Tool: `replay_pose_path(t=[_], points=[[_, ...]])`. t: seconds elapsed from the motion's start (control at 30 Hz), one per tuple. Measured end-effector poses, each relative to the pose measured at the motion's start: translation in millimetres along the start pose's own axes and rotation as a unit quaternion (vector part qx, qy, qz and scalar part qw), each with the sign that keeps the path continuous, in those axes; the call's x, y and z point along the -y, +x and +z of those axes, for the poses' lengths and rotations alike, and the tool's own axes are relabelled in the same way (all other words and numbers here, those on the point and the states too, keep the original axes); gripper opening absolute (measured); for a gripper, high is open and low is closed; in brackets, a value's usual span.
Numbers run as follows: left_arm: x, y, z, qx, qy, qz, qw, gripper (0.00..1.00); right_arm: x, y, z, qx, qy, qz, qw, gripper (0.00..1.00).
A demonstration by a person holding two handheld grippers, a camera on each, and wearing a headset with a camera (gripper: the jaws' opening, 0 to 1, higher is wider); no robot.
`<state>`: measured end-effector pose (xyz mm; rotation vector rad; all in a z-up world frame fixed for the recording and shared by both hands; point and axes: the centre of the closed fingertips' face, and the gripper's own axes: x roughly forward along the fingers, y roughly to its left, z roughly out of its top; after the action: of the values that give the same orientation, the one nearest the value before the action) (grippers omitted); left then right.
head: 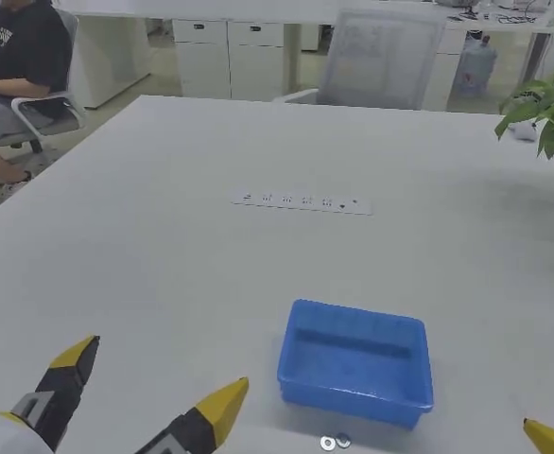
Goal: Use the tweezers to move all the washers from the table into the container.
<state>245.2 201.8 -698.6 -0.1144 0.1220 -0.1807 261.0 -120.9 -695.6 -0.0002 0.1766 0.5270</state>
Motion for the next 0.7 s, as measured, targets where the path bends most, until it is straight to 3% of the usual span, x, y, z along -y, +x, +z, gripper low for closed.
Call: replay_pose_path(t=[0.37,0.7], points=[[4.9,1.1,-2.3,-0.008,0.004,-0.009,0.9999,0.93,0.5,-0.4,1.2,0.001,-0.007,-0.005,1.0000,0.80],[2.7,1.3,-5.4,-0.014,0.002,-0.006,0.9999,0.93,1.7,-0.9,1.0,0.002,-0.008,-0.008,0.9999,0.79]])
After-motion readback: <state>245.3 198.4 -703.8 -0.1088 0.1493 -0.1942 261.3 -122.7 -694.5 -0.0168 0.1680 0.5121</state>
